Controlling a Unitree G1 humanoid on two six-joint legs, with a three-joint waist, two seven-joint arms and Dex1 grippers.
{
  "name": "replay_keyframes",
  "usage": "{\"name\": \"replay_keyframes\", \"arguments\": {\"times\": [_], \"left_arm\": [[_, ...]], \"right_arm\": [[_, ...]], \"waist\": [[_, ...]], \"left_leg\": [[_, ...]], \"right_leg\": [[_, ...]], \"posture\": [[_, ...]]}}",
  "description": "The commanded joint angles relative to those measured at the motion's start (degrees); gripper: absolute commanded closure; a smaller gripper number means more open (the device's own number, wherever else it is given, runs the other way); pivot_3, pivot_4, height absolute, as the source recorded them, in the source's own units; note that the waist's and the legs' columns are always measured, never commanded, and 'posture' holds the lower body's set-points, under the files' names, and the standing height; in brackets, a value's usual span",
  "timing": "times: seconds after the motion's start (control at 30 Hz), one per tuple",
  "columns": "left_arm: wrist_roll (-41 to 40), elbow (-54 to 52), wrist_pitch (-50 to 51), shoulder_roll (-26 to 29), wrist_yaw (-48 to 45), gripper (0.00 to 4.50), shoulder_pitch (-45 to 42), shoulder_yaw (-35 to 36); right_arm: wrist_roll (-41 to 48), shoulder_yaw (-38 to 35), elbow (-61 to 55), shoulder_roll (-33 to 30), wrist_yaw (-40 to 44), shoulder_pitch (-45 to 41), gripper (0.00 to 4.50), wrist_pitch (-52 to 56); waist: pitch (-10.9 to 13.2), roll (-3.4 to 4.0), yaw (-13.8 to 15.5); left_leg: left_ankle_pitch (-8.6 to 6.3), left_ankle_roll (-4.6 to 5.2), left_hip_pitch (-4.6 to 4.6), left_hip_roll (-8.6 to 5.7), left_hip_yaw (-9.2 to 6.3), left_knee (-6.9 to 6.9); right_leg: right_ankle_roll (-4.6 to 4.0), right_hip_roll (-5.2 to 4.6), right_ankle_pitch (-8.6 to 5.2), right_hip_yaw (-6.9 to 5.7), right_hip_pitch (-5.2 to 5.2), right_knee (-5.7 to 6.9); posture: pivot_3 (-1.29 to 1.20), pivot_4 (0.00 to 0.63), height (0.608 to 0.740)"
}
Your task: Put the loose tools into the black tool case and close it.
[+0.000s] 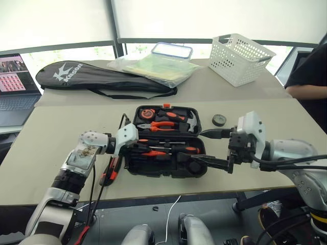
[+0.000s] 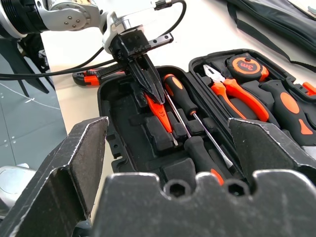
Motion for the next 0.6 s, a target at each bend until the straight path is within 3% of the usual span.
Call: {"name": "replay_keyframes", "arguments": {"times": [0.03,0.13,0.17,0.2,0.27,0.4,0.53,0.6], "left_arm": [[-1.5,-2.4,4.8,2.3,0.2,4.45,1.5,2.1],[-9.4,-12.2,16.6,6.1,1.9,4.45,2.9,10.1],[-12.3,-15.8,21.1,7.8,2.6,3.95,4.0,13.2],[-14.5,-18.9,24.4,9.1,3.3,3.78,5.5,15.7],[-18.2,-24.9,30.2,12.0,5.7,3.01,10.2,21.8],[-20.4,-35.8,37.6,16.2,9.5,1.49,27.1,37.1],[-19.7,-43.9,43.7,15.3,12.9,0.03,45.0,49.6],[-20.8,-47.4,47.8,14.0,15.4,0.03,50.0,52.9]], "right_arm": [[0.4,-0.1,-0.3,0.2,0.1,-1.7,0.00,-0.2],[-0.2,1.2,0.9,0.2,1.6,-3.5,0.00,-0.9],[-0.2,1.8,1.3,0.1,2.3,-4.2,0.00,-1.0],[-0.3,2.3,1.6,0.0,3.1,-4.6,0.00,-1.3],[-0.1,3.3,2.4,0.0,4.9,-5.8,0.00,-1.4],[2.2,5.0,3.6,0.0,10.1,-7.9,0.00,-0.8],[1.6,6.8,4.6,-0.6,14.9,-9.4,0.00,-1.5],[1.6,7.1,5.4,-0.5,16.3,-10.4,0.00,-1.6]], "waist": [[0.0,0.00,-0.1],[0.0,0.00,-0.4],[0.0,-0.04,-0.6],[0.1,-0.07,-0.8],[0.1,-0.06,-0.9],[0.0,0.06,-1.5],[0.1,0.05,-1.5],[0.1,0.06,-0.8]], "left_leg": [[0.00,0.00,0.00,0.00,0.00,0.00],[0.00,0.00,-0.03,0.03,0.01,-0.04],[0.00,0.00,-0.07,0.03,0.01,-0.08],[0.00,-0.01,-0.20,0.03,0.02,-0.08],[-0.01,-0.05,-0.25,0.10,0.00,-0.12],[-0.02,-0.08,-0.17,0.05,0.02,-0.37],[-0.05,-0.12,-0.15,0.05,0.03,-0.54],[-0.06,-0.16,-0.14,0.04,0.02,-0.53]], "right_leg": [[0.00,0.01,0.00,0.00,0.00,0.00],[0.00,0.04,0.00,0.00,-0.06,0.00],[0.00,0.04,0.00,0.01,-0.13,0.01],[0.00,0.04,0.00,0.02,-0.28,0.01],[-0.01,0.05,0.00,0.00,-0.37,0.01],[-0.01,0.09,-0.01,-0.04,-0.37,-0.01],[-0.01,0.18,-0.02,-0.12,-0.37,-0.08],[-0.03,0.16,-0.05,-0.15,-0.36,-0.08]], "posture": [[0.00,0.150,0.740],[0.00,0.150,0.740],[0.00,0.150,0.740],[0.00,0.150,0.740],[0.00,0.150,0.740],[0.00,0.150,0.740],[0.00,0.150,0.740],[0.00,0.150,0.740]]}}
